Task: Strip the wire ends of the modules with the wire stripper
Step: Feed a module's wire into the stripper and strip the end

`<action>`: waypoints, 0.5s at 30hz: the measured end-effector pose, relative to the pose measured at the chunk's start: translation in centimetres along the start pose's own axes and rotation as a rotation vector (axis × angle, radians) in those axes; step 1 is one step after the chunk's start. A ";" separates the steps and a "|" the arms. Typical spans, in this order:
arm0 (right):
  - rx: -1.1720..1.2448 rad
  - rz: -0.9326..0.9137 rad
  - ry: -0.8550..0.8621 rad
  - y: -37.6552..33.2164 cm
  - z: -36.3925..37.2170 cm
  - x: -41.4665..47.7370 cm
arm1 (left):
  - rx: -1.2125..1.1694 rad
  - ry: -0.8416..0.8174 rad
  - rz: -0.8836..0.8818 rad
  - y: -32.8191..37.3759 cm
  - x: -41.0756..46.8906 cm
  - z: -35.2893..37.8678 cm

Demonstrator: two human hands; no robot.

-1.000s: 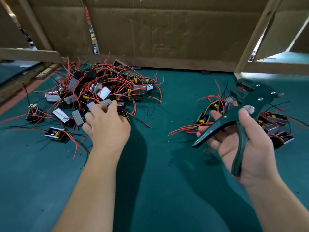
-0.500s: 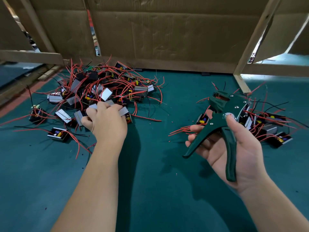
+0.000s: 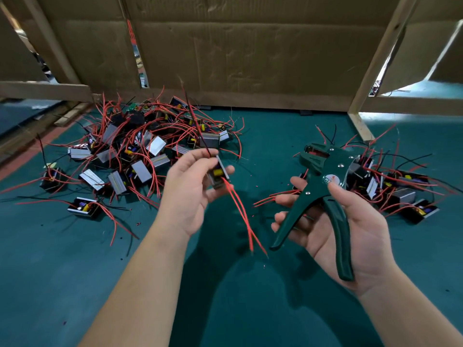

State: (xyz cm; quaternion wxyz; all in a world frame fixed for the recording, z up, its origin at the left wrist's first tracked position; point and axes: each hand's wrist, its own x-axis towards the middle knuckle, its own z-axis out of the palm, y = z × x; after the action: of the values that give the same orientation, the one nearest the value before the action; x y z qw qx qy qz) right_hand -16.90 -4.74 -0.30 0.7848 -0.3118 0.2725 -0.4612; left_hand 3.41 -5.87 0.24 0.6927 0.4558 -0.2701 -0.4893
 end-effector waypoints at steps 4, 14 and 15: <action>-0.001 0.048 -0.048 0.3 0.1 0.1 | 0.057 -0.123 -0.205 -0.8 -0.6 0.7; -0.025 0.076 -0.101 0.5 0.0 0.0 | 0.478 -0.357 0.001 -1.5 -1.5 0.9; -0.021 0.056 -0.116 0.4 0.1 0.0 | 0.486 -0.368 0.006 -1.5 -1.5 0.9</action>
State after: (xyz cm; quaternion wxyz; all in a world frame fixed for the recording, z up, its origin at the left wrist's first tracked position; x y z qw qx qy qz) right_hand -16.61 -4.56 -0.57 0.8085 -0.3384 0.2401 -0.4173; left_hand 1.42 -5.01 -0.61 0.5042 0.5112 -0.5018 -0.4825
